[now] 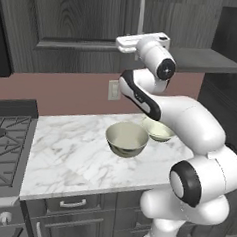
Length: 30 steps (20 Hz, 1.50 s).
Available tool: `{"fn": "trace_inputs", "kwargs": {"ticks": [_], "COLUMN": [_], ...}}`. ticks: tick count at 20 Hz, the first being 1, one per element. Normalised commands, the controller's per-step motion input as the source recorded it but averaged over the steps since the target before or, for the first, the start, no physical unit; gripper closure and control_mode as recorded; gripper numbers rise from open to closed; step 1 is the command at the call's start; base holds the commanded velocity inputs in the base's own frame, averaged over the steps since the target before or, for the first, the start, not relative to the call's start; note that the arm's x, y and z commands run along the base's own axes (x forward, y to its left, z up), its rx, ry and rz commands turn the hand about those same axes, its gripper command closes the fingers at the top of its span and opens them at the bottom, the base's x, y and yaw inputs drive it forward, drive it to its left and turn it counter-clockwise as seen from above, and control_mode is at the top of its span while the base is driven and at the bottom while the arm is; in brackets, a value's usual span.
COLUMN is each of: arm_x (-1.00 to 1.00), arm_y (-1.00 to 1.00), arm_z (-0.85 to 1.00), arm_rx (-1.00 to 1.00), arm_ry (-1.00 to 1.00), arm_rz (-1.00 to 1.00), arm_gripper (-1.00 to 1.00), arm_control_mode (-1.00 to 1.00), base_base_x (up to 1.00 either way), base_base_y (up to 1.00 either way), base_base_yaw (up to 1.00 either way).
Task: Open the cabinet. Pick the bowls from the counter and place them in the cabinet. Then close the cabinet.
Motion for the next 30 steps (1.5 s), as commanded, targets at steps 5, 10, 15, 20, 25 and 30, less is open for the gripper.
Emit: {"fn": "trace_inputs", "kwargs": {"ticks": [5, 10, 15, 20, 25, 30], "arm_x": [0.59, 0.35, -0.6, -1.0, -1.0, -1.0], "arm_y": [0.54, 0.5, 0.42, 0.89, 1.0, 1.0], "arm_z": [-0.23, -0.35, -0.06, 0.12, 0.08, 0.0], "arm_rx": [0.0, 0.02, 0.11, 0.02, 0.0, 0.0], "arm_ry": [0.0, 0.09, 0.26, 0.23, 0.06, 0.0], "arm_rz": [-0.07, -0.01, 0.09, 0.1, 0.04, 0.0], "arm_gripper": [1.0, 1.0, 1.0, 1.0, 1.0, 1.0], "arm_control_mode": [-1.0, -1.0, -1.0, -1.0, -1.0, -1.0], "base_base_x": [0.0, 0.0, 0.0, 0.0, 0.0, 0.0], "base_base_y": [0.0, 0.0, 0.0, 0.0, 0.0, 0.0], "base_base_yaw": [0.0, 0.0, 0.0, 0.0, 0.0, 0.0]}}
